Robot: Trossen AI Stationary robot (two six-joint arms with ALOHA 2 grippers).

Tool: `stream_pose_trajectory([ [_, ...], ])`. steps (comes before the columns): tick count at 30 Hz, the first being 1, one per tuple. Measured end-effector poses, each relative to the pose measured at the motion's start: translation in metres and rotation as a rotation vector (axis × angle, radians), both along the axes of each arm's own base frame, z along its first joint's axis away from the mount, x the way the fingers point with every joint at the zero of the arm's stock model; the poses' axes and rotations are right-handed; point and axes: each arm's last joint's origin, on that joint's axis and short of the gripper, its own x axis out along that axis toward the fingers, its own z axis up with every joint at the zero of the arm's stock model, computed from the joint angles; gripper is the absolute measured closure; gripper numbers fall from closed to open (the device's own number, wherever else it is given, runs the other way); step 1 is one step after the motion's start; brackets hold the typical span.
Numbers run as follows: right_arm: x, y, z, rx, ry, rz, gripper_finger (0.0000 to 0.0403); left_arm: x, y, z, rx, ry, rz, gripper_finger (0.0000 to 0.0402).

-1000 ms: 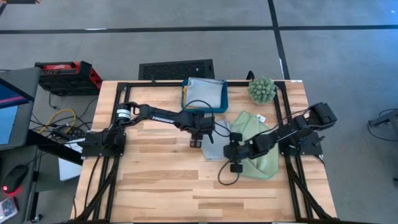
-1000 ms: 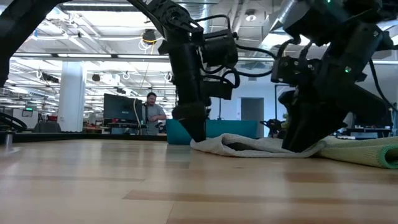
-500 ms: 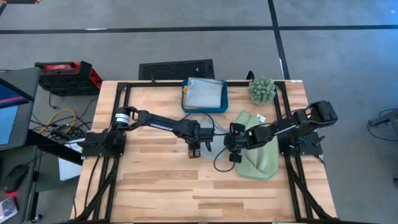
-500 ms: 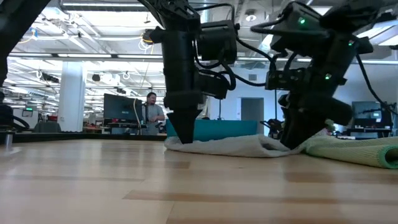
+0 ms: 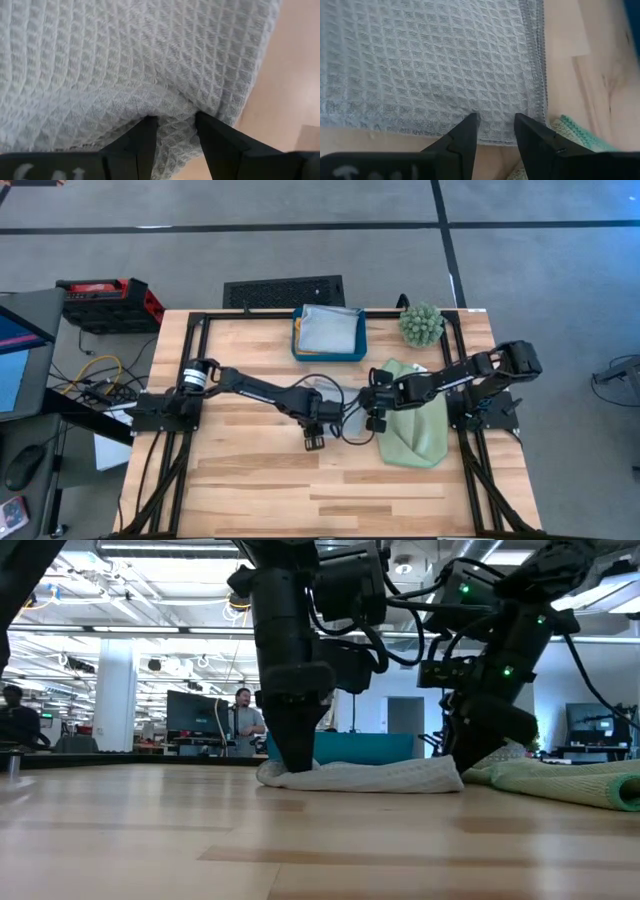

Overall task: Fold microfiber towels
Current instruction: Put the gray microfiber cloth in the blue bin

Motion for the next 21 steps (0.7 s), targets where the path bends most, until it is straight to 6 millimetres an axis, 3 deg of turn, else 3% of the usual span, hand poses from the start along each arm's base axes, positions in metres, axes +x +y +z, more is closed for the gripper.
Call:
stream_pose_trajectory([
  [6, -0.003, 0.005, 0.008, -0.002, -0.019, 0.028, 0.0249, 0.005, -0.006, 0.015, -0.021, -0.005, -0.020, 0.0265],
  [12, -0.011, 0.008, 0.035, 0.032, -0.118, -0.009, 0.0249, 0.009, -0.004, 0.060, -0.001, -0.133, -0.078, 0.0265],
  [16, -0.017, -0.001, 0.045, 0.113, -0.152, -0.133, 0.0249, 0.005, 0.001, 0.070, 0.034, -0.149, -0.062, 0.0265],
  [21, -0.016, -0.019, 0.042, 0.296, -0.138, -0.213, 0.0249, 0.002, 0.006, 0.073, 0.042, -0.120, -0.047, 0.0265],
])
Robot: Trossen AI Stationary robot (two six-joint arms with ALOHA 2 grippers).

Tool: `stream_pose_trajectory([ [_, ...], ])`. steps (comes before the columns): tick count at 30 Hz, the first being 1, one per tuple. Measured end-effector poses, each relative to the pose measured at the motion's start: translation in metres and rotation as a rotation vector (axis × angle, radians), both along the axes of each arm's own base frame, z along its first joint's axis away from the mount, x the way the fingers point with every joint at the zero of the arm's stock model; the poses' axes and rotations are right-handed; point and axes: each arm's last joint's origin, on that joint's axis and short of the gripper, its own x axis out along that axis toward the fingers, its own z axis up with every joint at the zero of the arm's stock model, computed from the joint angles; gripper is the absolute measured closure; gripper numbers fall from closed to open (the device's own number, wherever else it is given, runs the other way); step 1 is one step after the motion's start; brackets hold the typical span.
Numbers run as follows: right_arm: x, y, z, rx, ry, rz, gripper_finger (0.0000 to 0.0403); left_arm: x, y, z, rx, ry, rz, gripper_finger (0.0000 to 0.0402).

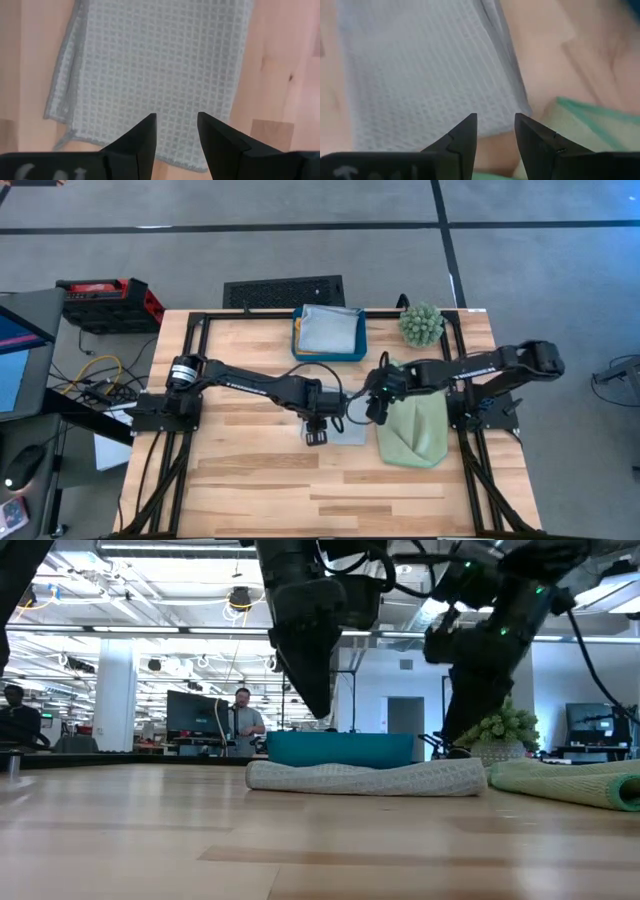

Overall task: Fold microfiber towels
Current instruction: Put the gray microfiber cloth in the blue bin

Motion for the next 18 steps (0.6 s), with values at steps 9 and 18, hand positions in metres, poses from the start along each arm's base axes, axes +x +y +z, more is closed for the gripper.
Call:
stream_pose_trajectory([
  [9, 0.018, -0.027, -0.014, 0.020, 0.076, 0.035, 0.0249, -0.001, 0.001, 0.000, -0.002, 0.015, 0.020, 0.0265],
  [18, 0.030, -0.037, -0.023, 0.077, 0.110, 0.112, 0.0249, -0.005, 0.001, -0.001, 0.001, 0.058, 0.029, 0.0265],
])
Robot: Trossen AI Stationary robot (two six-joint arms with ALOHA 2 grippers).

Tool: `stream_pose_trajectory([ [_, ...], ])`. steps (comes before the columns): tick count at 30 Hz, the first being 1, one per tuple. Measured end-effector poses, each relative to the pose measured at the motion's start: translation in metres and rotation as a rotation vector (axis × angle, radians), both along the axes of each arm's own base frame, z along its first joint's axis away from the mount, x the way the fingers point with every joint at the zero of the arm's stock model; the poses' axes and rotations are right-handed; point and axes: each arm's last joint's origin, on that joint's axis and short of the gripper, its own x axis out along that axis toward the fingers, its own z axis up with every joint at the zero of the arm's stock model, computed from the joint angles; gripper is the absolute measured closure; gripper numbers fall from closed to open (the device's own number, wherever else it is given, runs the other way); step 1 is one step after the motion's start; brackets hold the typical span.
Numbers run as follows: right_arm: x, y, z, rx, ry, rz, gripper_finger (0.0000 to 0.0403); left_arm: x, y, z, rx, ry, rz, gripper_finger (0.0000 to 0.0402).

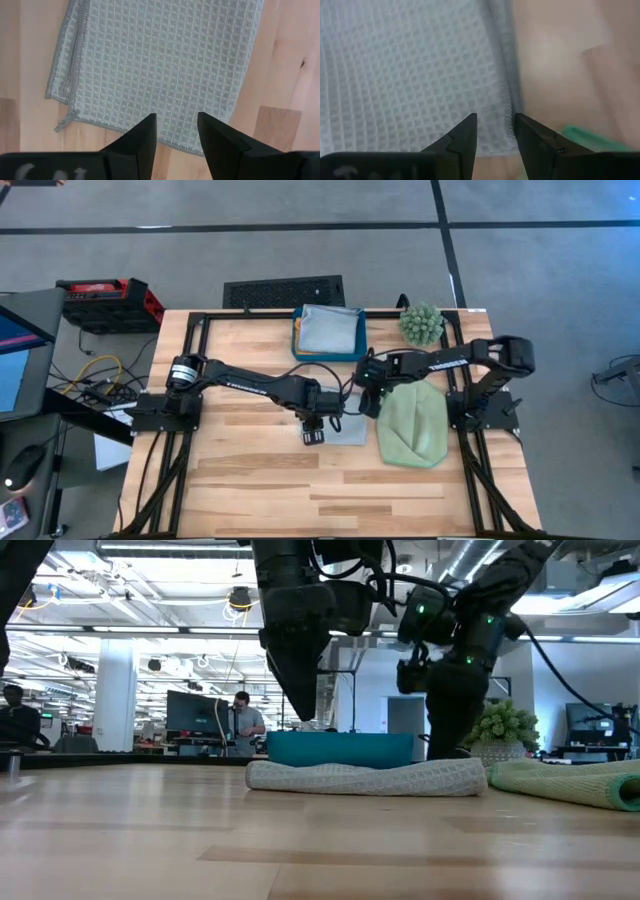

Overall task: Fold microfiber towels
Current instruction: Put the gray microfiber cloth in the blue bin

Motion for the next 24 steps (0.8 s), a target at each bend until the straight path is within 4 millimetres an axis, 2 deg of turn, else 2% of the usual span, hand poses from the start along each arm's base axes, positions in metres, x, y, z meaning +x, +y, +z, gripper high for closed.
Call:
stream_pose_trajectory([
  [7, 0.002, -0.003, -0.012, 0.028, 0.028, 0.040, 0.0249, 0.000, 0.000, 0.000, 0.001, -0.001, -0.001, 0.0265],
  [19, 0.002, -0.004, -0.001, -0.084, -0.015, 0.092, 0.0249, 0.000, 0.000, 0.001, 0.003, 0.001, -0.001, 0.0265],
  [24, 0.001, -0.007, -0.004, -0.082, -0.002, 0.081, 0.0249, -0.002, 0.000, 0.001, 0.001, 0.014, 0.000, 0.0265],
])
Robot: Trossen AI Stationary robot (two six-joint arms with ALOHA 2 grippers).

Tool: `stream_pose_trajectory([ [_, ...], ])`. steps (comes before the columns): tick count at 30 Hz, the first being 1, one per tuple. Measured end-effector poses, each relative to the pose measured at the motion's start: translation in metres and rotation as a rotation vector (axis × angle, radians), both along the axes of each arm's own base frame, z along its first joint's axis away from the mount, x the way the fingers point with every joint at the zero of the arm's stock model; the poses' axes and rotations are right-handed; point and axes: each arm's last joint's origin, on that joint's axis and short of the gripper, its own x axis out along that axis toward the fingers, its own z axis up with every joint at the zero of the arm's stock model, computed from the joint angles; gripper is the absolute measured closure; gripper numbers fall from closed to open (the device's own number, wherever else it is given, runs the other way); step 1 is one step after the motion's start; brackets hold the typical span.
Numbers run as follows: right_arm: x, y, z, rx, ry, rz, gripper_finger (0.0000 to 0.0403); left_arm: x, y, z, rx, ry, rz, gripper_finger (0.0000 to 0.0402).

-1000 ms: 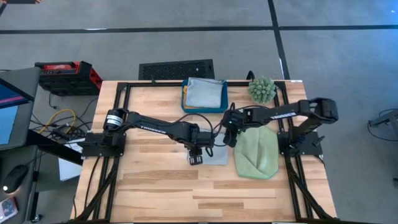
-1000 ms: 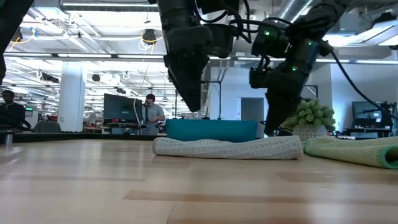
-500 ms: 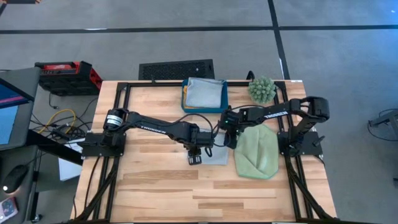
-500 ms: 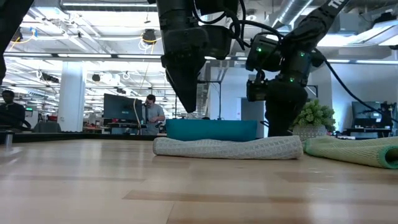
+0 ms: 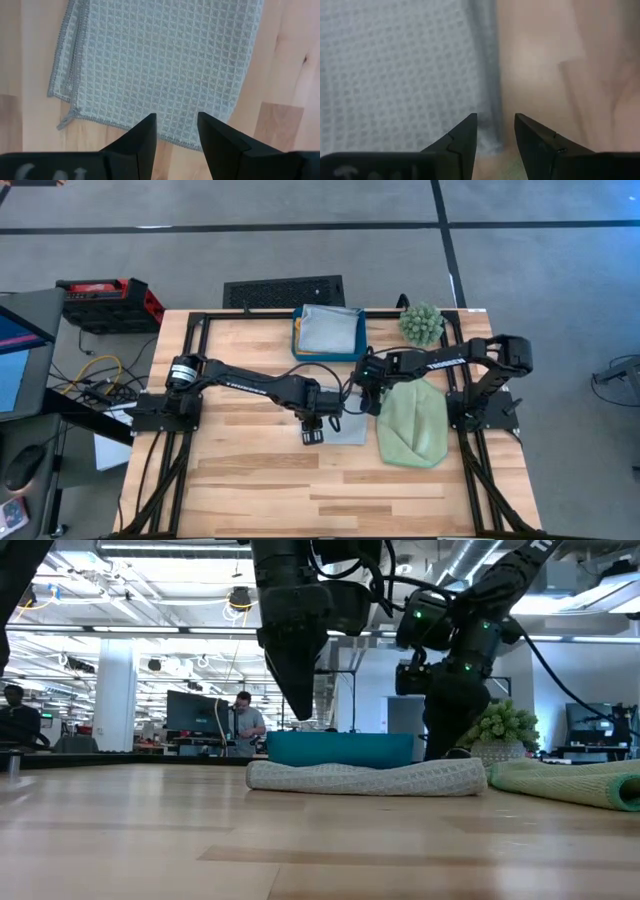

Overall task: Fold microfiber towels
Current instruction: Put the gray microfiber cloth in the blue bin

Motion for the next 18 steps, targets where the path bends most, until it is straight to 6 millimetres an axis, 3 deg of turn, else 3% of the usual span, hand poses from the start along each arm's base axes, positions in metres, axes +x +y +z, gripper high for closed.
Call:
stream_pose_trajectory([
  [10, 0.002, 0.002, -0.018, 0.074, 0.067, 0.037, 0.0249, -0.001, 0.000, 0.000, 0.000, 0.012, 0.000, 0.0265],
  [18, 0.002, 0.006, -0.017, 0.041, 0.061, 0.133, 0.0253, -0.006, 0.000, -0.001, -0.002, 0.056, 0.036, 0.0265],
])
